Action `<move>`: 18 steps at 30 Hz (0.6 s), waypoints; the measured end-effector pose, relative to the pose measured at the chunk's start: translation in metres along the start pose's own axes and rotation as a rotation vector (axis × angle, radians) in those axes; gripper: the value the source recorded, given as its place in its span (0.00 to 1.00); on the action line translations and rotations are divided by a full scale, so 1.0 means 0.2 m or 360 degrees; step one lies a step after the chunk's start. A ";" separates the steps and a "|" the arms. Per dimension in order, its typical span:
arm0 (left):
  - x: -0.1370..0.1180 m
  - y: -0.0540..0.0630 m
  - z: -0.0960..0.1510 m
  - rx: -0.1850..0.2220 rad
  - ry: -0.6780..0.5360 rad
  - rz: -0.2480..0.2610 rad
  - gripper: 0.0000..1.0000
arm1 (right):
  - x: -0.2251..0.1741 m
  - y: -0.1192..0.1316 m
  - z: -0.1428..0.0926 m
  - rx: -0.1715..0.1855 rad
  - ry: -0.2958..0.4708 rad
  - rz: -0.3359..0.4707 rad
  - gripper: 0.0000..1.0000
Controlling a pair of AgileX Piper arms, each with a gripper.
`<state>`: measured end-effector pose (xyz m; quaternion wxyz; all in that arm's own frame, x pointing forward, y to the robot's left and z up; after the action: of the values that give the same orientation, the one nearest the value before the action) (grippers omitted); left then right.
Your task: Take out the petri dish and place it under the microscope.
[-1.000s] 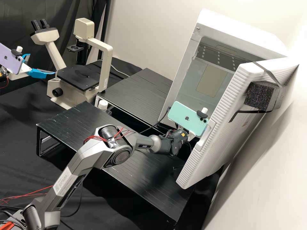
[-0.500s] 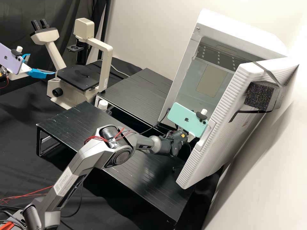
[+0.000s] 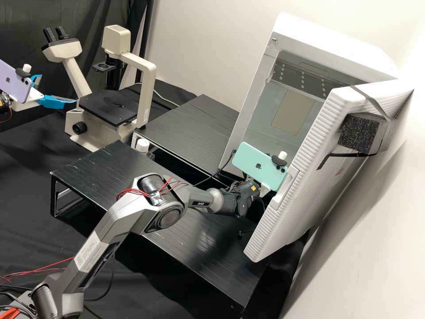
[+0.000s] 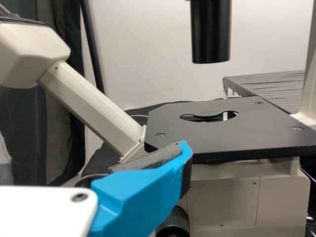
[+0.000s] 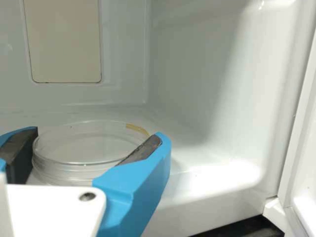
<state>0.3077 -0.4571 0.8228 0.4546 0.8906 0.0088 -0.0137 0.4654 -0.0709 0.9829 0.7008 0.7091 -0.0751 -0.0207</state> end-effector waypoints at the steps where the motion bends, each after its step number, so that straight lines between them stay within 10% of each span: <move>1: 0.00 0.00 0.00 0.0000 0.0000 0.0000 1.00 | 0.00 0.00 0.00 0.0000 0.0000 0.0000 0.00; 18: 0.00 0.00 0.00 0.0000 0.0000 0.0000 1.00 | -0.24 0.05 0.00 0.0045 0.0112 0.0045 0.00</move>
<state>0.3077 -0.4571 0.8228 0.4546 0.8906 0.0088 -0.0137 0.4164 -0.0638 0.9897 0.6931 0.7181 -0.0606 0.0151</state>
